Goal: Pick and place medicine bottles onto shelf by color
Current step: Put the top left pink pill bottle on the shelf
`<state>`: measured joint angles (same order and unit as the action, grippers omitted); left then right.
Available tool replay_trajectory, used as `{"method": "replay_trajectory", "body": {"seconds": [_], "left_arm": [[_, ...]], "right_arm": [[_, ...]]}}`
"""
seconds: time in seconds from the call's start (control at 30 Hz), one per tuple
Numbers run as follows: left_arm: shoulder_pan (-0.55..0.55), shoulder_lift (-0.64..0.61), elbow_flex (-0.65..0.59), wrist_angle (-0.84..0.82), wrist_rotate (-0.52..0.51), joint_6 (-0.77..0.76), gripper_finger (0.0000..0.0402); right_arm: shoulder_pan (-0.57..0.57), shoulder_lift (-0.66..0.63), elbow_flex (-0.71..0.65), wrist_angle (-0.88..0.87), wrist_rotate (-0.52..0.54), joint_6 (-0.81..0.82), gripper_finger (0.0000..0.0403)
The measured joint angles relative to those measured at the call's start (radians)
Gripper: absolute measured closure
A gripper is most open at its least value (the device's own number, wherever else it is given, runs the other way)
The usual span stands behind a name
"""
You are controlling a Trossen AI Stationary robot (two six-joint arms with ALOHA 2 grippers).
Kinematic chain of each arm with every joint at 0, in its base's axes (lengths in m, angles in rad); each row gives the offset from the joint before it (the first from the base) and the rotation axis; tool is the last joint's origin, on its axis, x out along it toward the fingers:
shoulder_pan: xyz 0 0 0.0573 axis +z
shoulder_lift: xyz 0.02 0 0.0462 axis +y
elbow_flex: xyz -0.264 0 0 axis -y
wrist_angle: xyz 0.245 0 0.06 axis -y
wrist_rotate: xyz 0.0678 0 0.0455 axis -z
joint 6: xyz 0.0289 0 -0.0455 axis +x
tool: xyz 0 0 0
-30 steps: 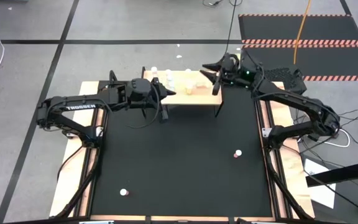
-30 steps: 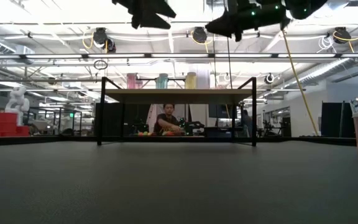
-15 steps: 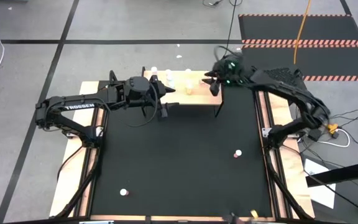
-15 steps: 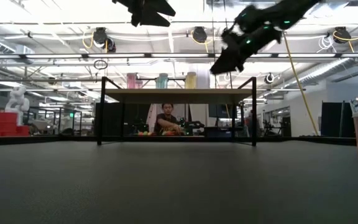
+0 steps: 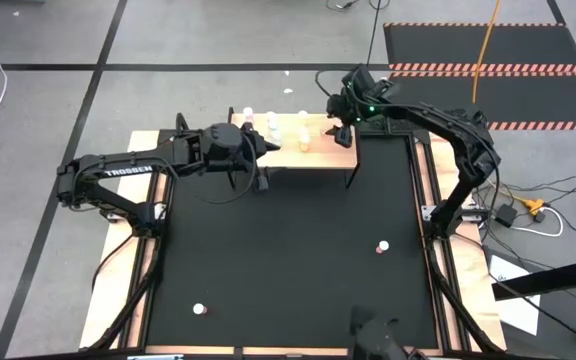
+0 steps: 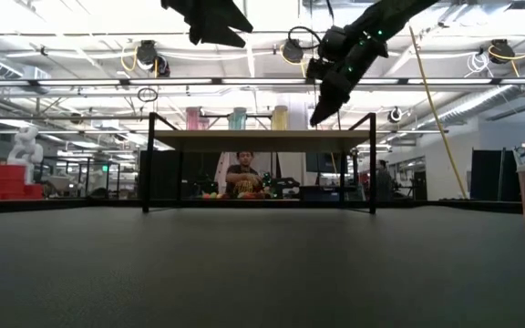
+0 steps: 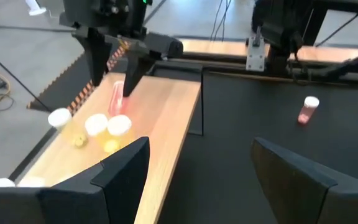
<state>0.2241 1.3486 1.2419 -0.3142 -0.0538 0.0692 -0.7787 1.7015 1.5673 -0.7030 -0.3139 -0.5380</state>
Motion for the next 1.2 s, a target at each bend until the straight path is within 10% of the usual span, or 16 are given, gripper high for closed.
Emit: {"method": "replay_trajectory", "body": {"seconds": [0.8, 1.2], "left_arm": [[0.005, 0.000, 0.000, -0.020, -0.013, 0.018, 0.0119], [-0.006, 0.009, 0.000, 0.083, -0.054, 0.191, 0.0119]], "right_arm": [[-0.046, -0.004, -0.114, 0.038, -0.004, 0.063, 0.0318], [-0.034, -0.230, -0.116, -0.036, -0.226, 0.417, 0.0294]]}}
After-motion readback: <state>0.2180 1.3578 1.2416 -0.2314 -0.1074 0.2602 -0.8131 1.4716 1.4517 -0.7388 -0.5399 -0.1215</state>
